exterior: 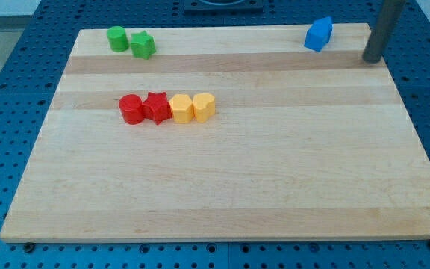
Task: Point your arm towards blue triangle
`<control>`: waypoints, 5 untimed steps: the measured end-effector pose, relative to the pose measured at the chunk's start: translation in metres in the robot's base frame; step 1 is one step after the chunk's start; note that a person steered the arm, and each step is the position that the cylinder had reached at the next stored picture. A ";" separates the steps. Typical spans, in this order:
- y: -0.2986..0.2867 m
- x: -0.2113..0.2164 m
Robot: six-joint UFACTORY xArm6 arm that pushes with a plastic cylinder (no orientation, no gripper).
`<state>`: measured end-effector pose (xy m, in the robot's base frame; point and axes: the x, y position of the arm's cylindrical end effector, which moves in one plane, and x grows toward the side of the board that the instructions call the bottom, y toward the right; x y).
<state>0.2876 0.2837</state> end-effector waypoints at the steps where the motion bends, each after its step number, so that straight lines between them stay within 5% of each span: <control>1: 0.018 -0.028; 3: 0.012 -0.086; 5: -0.045 -0.090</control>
<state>0.1976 0.2390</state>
